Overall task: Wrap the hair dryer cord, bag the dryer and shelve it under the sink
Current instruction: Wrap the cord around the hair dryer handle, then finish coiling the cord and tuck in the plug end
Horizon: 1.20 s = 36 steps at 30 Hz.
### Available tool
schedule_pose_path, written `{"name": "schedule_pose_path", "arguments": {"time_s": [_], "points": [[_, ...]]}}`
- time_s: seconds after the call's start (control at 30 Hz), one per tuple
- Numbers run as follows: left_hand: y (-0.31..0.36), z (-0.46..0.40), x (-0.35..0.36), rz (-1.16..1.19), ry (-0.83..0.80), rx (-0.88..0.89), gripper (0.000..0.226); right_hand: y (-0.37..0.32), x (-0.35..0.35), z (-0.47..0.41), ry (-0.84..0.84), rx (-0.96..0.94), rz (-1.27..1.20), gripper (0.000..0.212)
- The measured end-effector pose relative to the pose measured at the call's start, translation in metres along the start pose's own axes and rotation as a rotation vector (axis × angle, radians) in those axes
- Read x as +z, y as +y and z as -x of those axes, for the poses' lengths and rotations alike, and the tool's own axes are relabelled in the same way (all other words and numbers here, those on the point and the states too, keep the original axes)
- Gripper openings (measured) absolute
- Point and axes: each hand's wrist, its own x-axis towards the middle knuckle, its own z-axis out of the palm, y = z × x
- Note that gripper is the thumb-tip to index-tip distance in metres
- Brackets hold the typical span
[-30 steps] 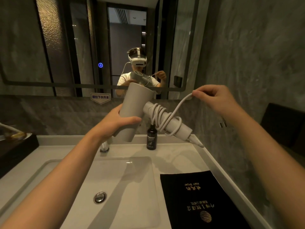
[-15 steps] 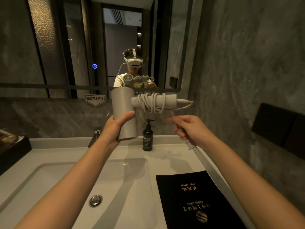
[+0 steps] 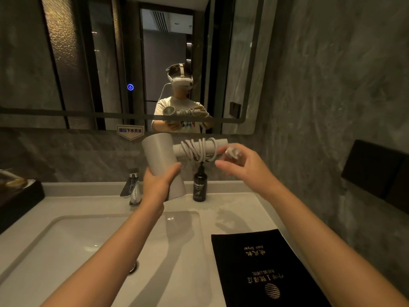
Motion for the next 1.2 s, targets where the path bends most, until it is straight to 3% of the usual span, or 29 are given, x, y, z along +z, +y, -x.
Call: {"name": "schedule_pose_path", "arguments": {"time_s": [0.1, 0.2, 0.37, 0.57, 0.73, 0.87, 1.0, 1.07, 1.2], "points": [[0.005, 0.000, -0.007, -0.137, -0.060, 0.073, 0.075, -0.001, -0.008, -0.006, 0.058, -0.032, 0.186, 0.016], [0.010, 0.006, -0.014, -0.216, -0.153, 0.101, 0.085, -0.001, -0.022, -0.013, 0.180, -0.019, 0.243, 0.027], [0.011, 0.014, -0.014, -0.192, -0.259, 0.100, 0.089, 0.001, -0.024, -0.015, 0.169, 0.074, 0.117, 0.031], [0.007, 0.023, -0.007, -0.169, -0.328, 0.143, 0.093, 0.008, -0.014, -0.017, 0.161, 0.128, 0.364, 0.053], [0.011, 0.026, -0.002, -0.072, -0.384, 0.130, 0.082, 0.005, -0.011, -0.013, 0.354, 0.000, 0.517, 0.052], [0.023, 0.026, -0.006, 0.084, -0.544, -0.037, 0.092, 0.010, -0.016, -0.010, 0.447, -0.111, 0.445, 0.050], [0.039, 0.026, -0.010, 0.421, -0.711, -0.321, 0.098, 0.015, -0.027, -0.011, 0.413, -0.175, 0.391, 0.054], [0.041, 0.023, -0.008, 0.387, -0.781, -0.468, 0.110, 0.016, -0.031, -0.012, 0.343, -0.194, 0.397, 0.059], [0.039, 0.020, 0.002, 0.204, -1.153, -0.704, 0.117, 0.015, -0.027, -0.010, 0.149, -0.213, 0.423, 0.061]]}}
